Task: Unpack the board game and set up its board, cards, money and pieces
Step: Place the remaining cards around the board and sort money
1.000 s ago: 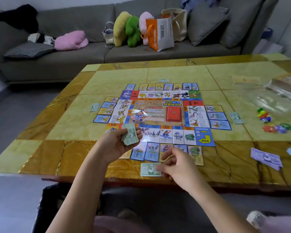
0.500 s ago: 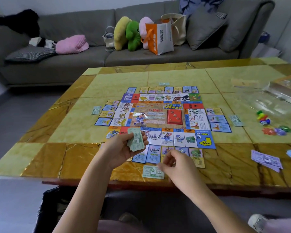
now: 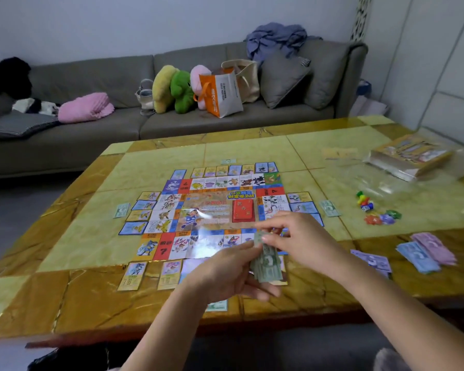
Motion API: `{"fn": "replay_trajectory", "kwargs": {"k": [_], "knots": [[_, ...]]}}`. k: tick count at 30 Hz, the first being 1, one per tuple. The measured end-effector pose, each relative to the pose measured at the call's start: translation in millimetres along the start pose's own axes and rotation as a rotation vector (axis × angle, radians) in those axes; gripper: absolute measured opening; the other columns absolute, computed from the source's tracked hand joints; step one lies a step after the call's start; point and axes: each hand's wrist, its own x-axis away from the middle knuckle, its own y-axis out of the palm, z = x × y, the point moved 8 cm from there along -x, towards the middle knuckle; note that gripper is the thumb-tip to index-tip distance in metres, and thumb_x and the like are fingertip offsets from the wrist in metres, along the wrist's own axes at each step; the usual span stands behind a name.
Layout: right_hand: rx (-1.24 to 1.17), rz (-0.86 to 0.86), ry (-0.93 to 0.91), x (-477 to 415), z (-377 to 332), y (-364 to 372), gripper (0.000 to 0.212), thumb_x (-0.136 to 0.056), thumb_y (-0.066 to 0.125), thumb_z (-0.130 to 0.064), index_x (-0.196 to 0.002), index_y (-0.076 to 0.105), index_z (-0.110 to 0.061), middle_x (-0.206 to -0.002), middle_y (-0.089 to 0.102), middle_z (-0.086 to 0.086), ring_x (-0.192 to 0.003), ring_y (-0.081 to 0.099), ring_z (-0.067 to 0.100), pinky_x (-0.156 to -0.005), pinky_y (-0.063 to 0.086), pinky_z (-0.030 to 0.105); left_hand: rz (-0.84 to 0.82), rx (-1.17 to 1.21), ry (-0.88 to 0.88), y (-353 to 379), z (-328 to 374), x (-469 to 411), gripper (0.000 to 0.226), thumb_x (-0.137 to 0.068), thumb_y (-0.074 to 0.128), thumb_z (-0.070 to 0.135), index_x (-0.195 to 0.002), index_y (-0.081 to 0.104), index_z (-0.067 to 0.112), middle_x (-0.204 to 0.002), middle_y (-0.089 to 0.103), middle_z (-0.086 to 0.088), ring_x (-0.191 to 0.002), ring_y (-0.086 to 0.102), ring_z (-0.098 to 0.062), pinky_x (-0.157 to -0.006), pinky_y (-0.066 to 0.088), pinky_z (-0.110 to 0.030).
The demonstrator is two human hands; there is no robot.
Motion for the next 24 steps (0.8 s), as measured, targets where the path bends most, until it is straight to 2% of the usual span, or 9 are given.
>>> {"fn": "replay_trajectory", "kwargs": {"k": [4,8,10,12,14,16,18,22,24], "knots": [[0.093,-0.022,0.029,16,20,-26,0.021,-0.089,0.065,-0.024,-0.108,0.072,-0.027,-0.081,0.059,-0.02,-0.074,0.053,-0.01,-0.067,0.036,0.007,-0.066,0.026,-0.003,29,-3,-21,0.03,-0.102,0.035,0.022,-0.118,0.053,0.004,-0.09,0.069,-0.018,-0.053,0.058,-0.014,-0.044,0.043,-0.019],[0.057,-0.045,0.065,34,44,-53,0.023,-0.091,0.063,-0.024,-0.112,0.07,-0.031,-0.1,0.068,-0.017,-0.09,0.058,-0.004,-0.078,0.042,0.014,-0.171,-0.028,-0.008,61,-4,-36,0.028,-0.091,0.05,0.014,-0.111,0.06,-0.003,-0.093,0.069,-0.014,-0.055,0.048,-0.007,-0.046,0.037,-0.014],[0.082,-0.088,0.055,45,52,-58,0.032,-0.093,0.059,-0.023,-0.121,0.063,-0.038,-0.097,0.061,-0.027,-0.085,0.058,0.0,-0.074,0.042,0.012,-0.211,-0.019,-0.039,77,-7,-45,0.025,-0.092,0.046,0.012,-0.107,0.061,-0.002,-0.093,0.069,-0.016,-0.055,0.05,-0.009,-0.047,0.038,-0.015],[0.133,-0.145,0.023,56,59,-61,0.042,-0.094,0.056,-0.02,-0.128,0.055,-0.045,-0.107,0.056,-0.028,-0.085,0.058,0.007,-0.078,0.044,0.018,-0.238,-0.04,-0.082,92,-11,-55,0.024,-0.096,0.041,0.01,-0.104,0.062,0.001,-0.086,0.068,-0.014,-0.054,0.049,-0.01,-0.047,0.038,-0.017],[0.172,-0.2,0.008,65,70,-66,0.045,-0.094,0.053,-0.015,-0.13,0.054,-0.042,-0.116,0.057,-0.024,-0.087,0.054,-0.002,-0.08,0.042,0.017,-0.234,-0.097,-0.128,103,-15,-66,0.024,-0.097,0.041,0.013,-0.101,0.063,0.004,-0.073,0.06,-0.008,-0.051,0.042,-0.01,-0.045,0.035,-0.017],[0.175,-0.222,0.031,69,82,-76,0.039,-0.094,0.054,-0.016,-0.126,0.06,-0.037,-0.094,0.056,-0.032,-0.078,0.051,-0.009,-0.072,0.038,0.014,-0.197,-0.182,-0.148,108,-16,-76,0.022,-0.099,0.04,0.014,-0.102,0.06,0.006,-0.065,0.054,-0.004,-0.048,0.037,-0.008,-0.044,0.03,-0.016],[0.15,-0.198,0.066,73,97,-92,0.031,-0.092,0.059,-0.021,-0.118,0.066,-0.036,-0.082,0.055,-0.031,-0.078,0.054,-0.009,-0.07,0.041,0.016,-0.182,-0.266,-0.129,115,-11,-88,0.018,-0.1,0.038,0.011,-0.106,0.054,0.005,-0.066,0.056,-0.004,-0.048,0.04,-0.008,-0.044,0.031,-0.016],[0.149,-0.113,0.117,68,123,-121,0.022,-0.088,0.065,-0.022,-0.106,0.073,-0.031,-0.079,0.059,-0.028,-0.081,0.057,-0.006,-0.075,0.044,0.015,-0.132,-0.4,0.003,127,13,-107,0.02,-0.1,0.038,0.007,-0.098,0.057,0.006,-0.071,0.065,-0.005,-0.053,0.049,-0.011,-0.048,0.039,-0.018],[0.125,-0.081,0.123,63,132,-132,0.019,-0.086,0.068,-0.021,-0.102,0.075,-0.029,-0.089,0.068,-0.021,-0.083,0.06,-0.006,-0.078,0.047,0.015,-0.069,-0.424,0.065,129,25,-118,0.02,-0.101,0.038,0.01,-0.097,0.057,0.005,-0.066,0.062,-0.004,-0.053,0.047,-0.012,-0.049,0.039,-0.02]]}}
